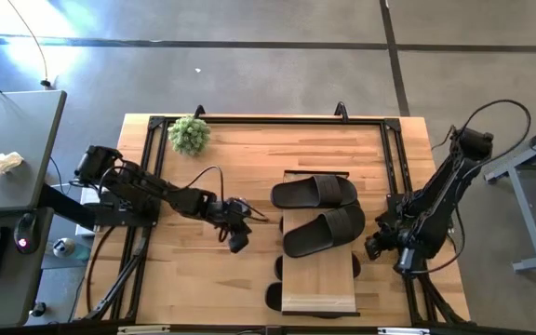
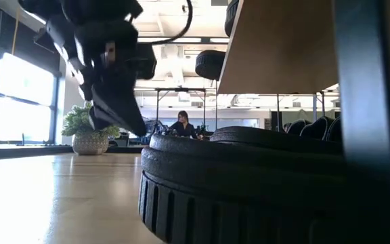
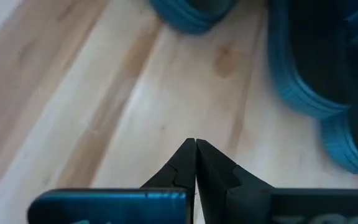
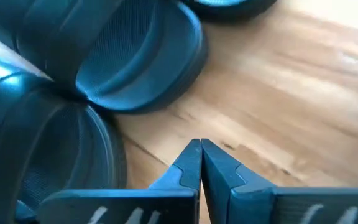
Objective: Pick and place slides into the shelf
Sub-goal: Adjust the black slide on the shelf
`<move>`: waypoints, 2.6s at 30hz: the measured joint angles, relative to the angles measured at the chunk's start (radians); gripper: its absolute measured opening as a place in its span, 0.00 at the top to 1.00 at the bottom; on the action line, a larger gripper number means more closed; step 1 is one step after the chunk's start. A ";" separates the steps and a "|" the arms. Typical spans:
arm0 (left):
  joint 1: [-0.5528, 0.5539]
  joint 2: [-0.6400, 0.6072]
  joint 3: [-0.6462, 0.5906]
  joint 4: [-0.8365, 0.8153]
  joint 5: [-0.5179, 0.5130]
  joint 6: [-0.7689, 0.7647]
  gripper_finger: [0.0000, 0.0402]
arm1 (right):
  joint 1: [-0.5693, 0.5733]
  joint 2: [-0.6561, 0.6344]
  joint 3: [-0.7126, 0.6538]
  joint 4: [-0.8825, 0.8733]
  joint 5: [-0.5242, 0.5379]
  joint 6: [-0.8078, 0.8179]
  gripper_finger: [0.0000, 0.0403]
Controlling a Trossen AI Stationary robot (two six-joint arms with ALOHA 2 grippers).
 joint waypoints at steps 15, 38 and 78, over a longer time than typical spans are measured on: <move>0.064 -0.002 0.001 0.118 0.054 0.002 1.00 | -0.146 -0.270 -0.002 -0.147 0.022 -0.012 1.00; 0.002 -0.061 0.021 0.324 0.239 -0.141 1.00 | -0.151 -0.375 0.245 -0.297 -0.068 -0.316 1.00; -0.168 0.097 0.415 -0.007 -0.190 -0.050 1.00 | -0.225 -0.270 0.255 -0.128 0.017 -0.583 1.00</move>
